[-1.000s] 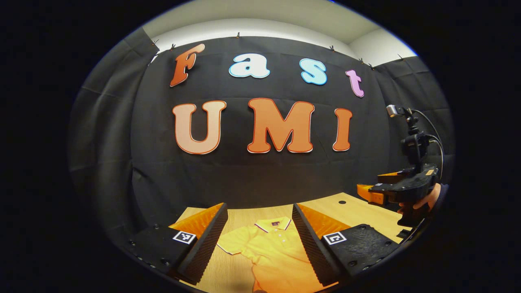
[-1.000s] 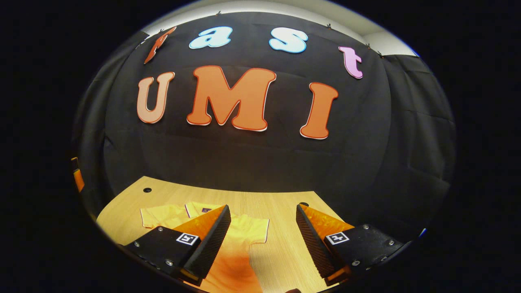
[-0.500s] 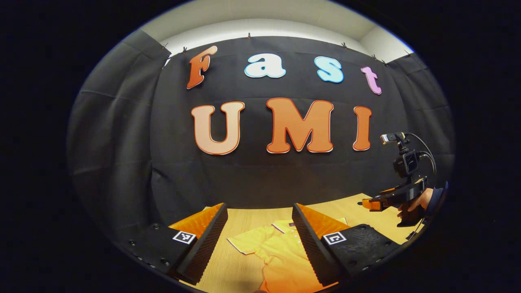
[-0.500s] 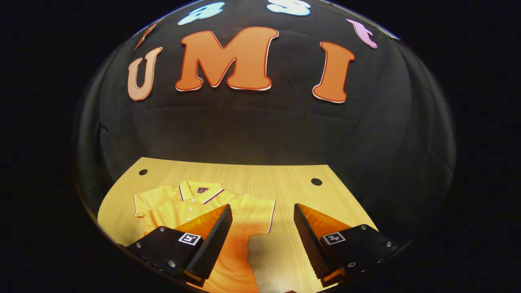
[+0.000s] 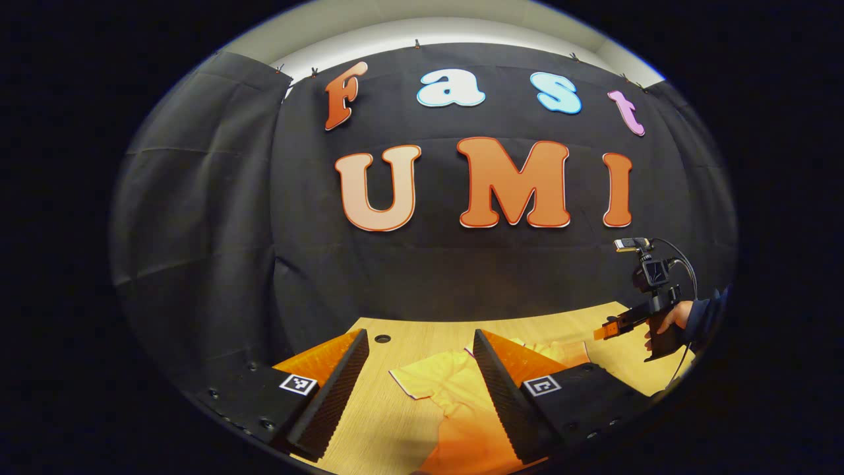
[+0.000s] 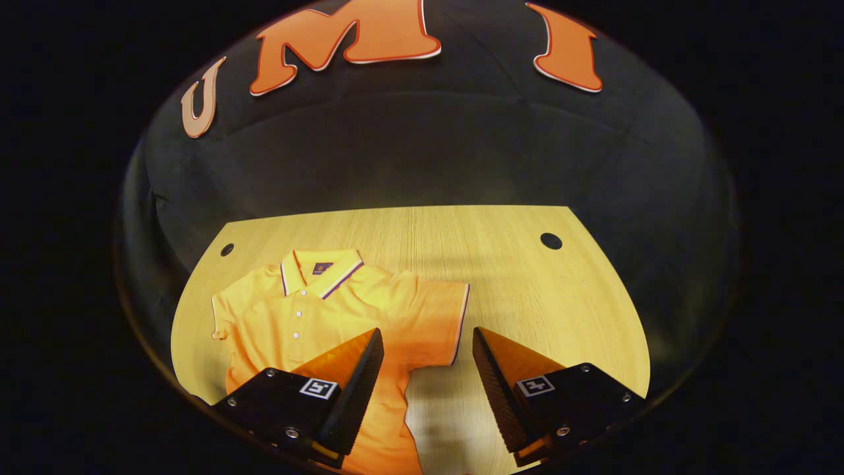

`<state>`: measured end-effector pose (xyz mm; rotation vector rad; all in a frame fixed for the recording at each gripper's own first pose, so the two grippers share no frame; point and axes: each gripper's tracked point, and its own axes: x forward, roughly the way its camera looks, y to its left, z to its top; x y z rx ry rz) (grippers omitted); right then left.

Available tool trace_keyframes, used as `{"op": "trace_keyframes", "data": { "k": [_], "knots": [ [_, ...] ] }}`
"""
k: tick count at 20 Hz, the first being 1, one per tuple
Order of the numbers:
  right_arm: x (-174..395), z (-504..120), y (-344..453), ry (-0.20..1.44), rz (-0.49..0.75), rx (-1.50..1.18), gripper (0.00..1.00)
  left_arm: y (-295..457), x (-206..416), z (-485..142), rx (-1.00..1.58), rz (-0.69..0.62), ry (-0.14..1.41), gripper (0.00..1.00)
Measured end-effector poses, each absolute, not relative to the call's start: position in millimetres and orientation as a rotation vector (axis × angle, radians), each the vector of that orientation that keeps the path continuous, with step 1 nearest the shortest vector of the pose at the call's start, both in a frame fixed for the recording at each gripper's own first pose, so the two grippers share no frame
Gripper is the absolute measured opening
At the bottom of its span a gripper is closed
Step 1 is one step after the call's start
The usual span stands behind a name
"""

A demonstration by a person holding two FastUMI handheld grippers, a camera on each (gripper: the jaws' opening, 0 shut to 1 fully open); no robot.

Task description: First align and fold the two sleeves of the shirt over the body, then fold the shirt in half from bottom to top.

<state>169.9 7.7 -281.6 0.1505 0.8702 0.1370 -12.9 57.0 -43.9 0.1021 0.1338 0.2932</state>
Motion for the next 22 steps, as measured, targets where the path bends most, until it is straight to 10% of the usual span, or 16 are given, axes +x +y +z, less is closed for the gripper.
{"op": "trace_keyframes", "data": {
  "k": [20, 22],
  "knots": [
    [205.7, -420.2, 7.6, 1.414, 0.163, 0.19, 0.83, 54.3, -17.1, -93.8, 0.1, 0.404, 0.322, 0.96],
    [205.9, -422.5, 9.0, 1.438, 0.162, 0.203, 0.63, 52.7, -16.2, -98.3, 0.101, 0.405, 0.338, 0.96]
  ]
}}
